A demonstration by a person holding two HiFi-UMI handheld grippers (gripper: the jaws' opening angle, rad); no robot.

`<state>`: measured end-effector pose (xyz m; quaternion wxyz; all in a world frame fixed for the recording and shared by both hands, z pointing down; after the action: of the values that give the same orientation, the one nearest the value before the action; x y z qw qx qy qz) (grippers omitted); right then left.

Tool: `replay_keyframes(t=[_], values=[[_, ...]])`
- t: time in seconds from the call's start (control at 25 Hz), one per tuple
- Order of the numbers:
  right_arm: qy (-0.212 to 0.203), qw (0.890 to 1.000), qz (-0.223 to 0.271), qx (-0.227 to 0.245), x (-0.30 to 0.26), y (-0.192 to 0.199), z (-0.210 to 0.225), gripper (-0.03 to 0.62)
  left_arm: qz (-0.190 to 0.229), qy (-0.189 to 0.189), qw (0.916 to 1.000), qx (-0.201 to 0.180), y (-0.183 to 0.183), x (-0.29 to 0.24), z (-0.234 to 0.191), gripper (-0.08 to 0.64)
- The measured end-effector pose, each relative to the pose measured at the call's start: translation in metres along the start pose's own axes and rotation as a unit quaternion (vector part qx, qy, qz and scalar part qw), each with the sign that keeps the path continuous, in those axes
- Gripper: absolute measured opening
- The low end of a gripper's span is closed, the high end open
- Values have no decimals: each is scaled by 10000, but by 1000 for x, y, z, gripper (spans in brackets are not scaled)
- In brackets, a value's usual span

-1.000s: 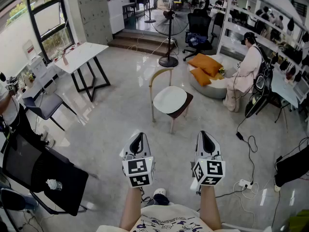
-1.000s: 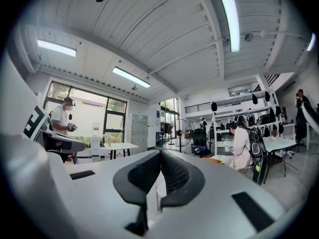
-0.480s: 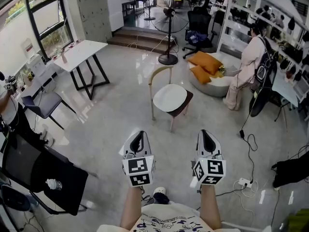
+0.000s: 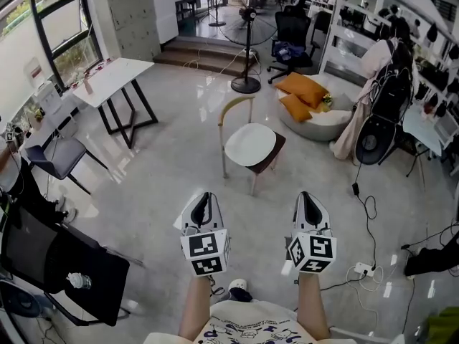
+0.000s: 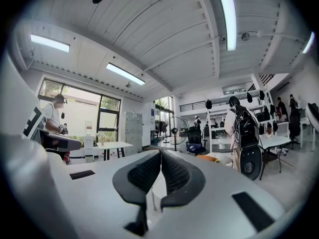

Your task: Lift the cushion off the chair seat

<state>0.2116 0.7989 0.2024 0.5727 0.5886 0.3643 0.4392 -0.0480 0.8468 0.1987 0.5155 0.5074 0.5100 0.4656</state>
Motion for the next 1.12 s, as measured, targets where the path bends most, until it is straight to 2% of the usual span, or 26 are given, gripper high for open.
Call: replay_keyframes(t=[0.04, 0.2, 0.4, 0.76, 1.12], values=[[20, 10000, -15, -16, -4, 2, -3, 24, 5, 21, 10000, 51, 1, -4, -4, 23], [-19, 9999, -83, -90, -16, 14, -9, 87, 34, 89, 9999, 96, 8, -19, -14, 146], [-148, 9996, -221, -80, -33, 25, -15, 172, 35, 142, 9997, 179, 15, -37, -21, 212], [-162, 9990, -406, -73, -70, 40, -11, 210, -173, 202, 9995, 189, 25, -76, -25, 225], [-206, 9986, -478, -123, -159, 56, 29, 213, -255, 110, 9995, 141, 30, -170, -19, 227]])
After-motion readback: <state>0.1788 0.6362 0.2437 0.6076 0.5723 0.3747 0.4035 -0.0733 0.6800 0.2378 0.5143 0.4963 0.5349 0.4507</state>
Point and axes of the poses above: the fingertips, and each gripper's own axes: x backward along the fingers, z to its right, y out of its underside, the point moved 8 cm from there along x, backward along the fingers, and after that the axes turned 9 degrees about z, right-handed, at the moved point
